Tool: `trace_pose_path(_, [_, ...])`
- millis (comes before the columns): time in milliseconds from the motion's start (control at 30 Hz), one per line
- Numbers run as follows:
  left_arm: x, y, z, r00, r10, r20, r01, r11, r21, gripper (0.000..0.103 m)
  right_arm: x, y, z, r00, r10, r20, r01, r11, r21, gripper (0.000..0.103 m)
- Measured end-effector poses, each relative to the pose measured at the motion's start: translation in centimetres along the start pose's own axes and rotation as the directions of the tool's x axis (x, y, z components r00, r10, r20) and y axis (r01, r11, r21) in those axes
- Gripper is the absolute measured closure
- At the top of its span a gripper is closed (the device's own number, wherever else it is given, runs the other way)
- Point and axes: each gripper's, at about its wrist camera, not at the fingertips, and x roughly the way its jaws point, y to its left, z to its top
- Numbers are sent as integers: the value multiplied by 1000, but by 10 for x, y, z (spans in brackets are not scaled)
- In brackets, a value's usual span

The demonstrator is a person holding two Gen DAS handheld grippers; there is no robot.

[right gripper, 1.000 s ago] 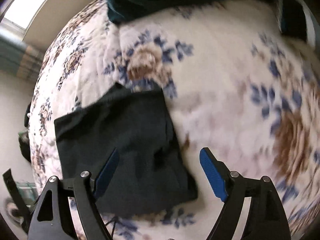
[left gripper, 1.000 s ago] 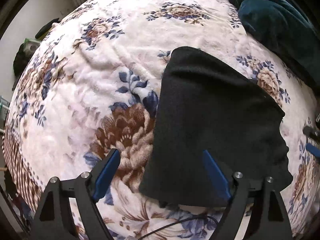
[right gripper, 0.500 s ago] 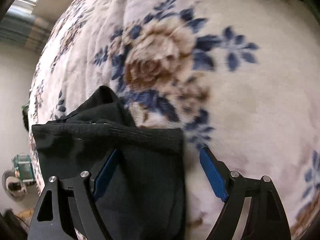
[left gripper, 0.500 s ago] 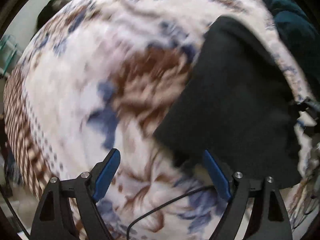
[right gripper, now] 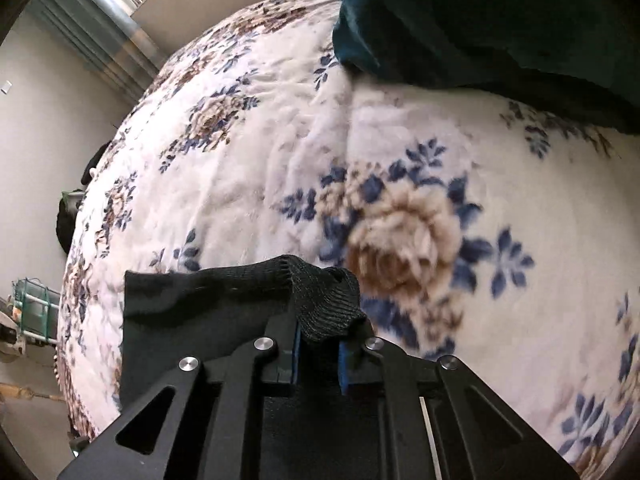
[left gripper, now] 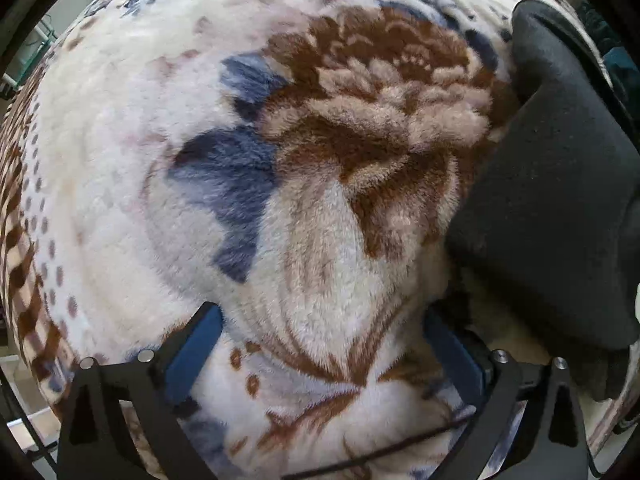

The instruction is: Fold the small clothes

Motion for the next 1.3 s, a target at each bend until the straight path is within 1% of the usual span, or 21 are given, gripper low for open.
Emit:
trace_pose_path(67, [1,-3,-1,1000,12,18,-12,1000,-3,0,27,-10,4,989,-6,-146,10,1000,28,83])
trace_pose_path(100, [3,-3,0,1000,11,5,-11,1000,-15,0,28,-17,4,985,-8,-173,17,998,54,77])
trace_pose_path(133, [3,-4,0,1000,9,-4,-9,1000,-15,0,24,-24,3,984,11,-178,4,996,86,76])
trace_pose_path(200, [3,-1,2,1000,-5,-24,5,1000,-6,0,1,-41,-4,988,37,-148,-14,988,151,55])
trace_pose_path(233, [-1,0,1,1000,-16,-25,16,1000,-10,0,-14,-51,-13,988,49,-146,-20,981,194,52])
trace_pose_path(333, [-16,1,5,1000,-11,-23,11,1000,-5,0,-32,-77,-52,979,108,-171,-50,948,316,50])
trace_pose_path(400, [-29,-4,2,1000,-26,-10,26,1000,7,0,-33,-90,-93,960,150,-235,-44,915,401,49])
trace_pose_path(467, [-42,-14,-3,999,-39,12,38,999,36,0,-28,-97,-124,947,234,-222,-100,866,490,49])
trace_pose_path(567, [-51,-32,-13,999,-45,19,42,994,99,0,-9,-104,-146,948,259,-184,-115,820,561,49])
trace_pose_path(600, [-51,-39,-16,999,-43,15,41,992,120,0,-2,-104,-149,951,256,-173,-113,808,578,51])
trace_pose_path(633, [-50,-47,-19,999,-37,7,36,989,140,0,1,-102,-150,955,253,-157,-118,805,581,61])
trace_pose_path(667, [-49,-55,-21,999,-39,1,38,988,148,0,0,-96,-150,964,223,-147,-103,817,568,93])
trace_pose_path(767, [-50,-70,-26,998,-61,-6,61,985,159,0,-33,-65,-143,989,122,-88,-68,884,462,93])
trace_pose_path(833, [-50,-78,-28,998,-60,-12,62,983,173,0,-56,-50,-144,993,93,-74,-53,905,422,93])
trace_pose_path(933, [-47,-82,-30,997,-78,-22,81,983,165,0,-88,-36,-156,994,79,-80,-37,904,425,93])
trace_pose_path(1067, [-39,-92,-28,996,-79,-43,85,985,151,0,-73,-46,-184,970,84,-227,28,893,450,93])
trace_pose_path(1133, [-38,-94,-32,996,-80,-44,86,986,140,0,-51,-65,-199,947,98,-307,75,860,505,84])
trace_pose_path(1167, [-33,-90,-24,996,-81,-43,86,987,138,0,-46,-74,-205,946,107,-305,75,844,531,79])
trace_pose_path(1233, [-25,-83,-22,996,-78,-42,83,988,131,0,-46,-88,-214,961,134,-240,39,799,600,54])
trace_pose_path(1267, [-23,-78,-20,996,-77,-44,82,989,125,0,-46,-92,-218,964,148,-221,22,784,620,36])
trace_pose_path(1300, [-20,-74,-19,996,-72,-46,77,990,118,0,-41,-93,-221,960,191,-204,-16,765,644,29])
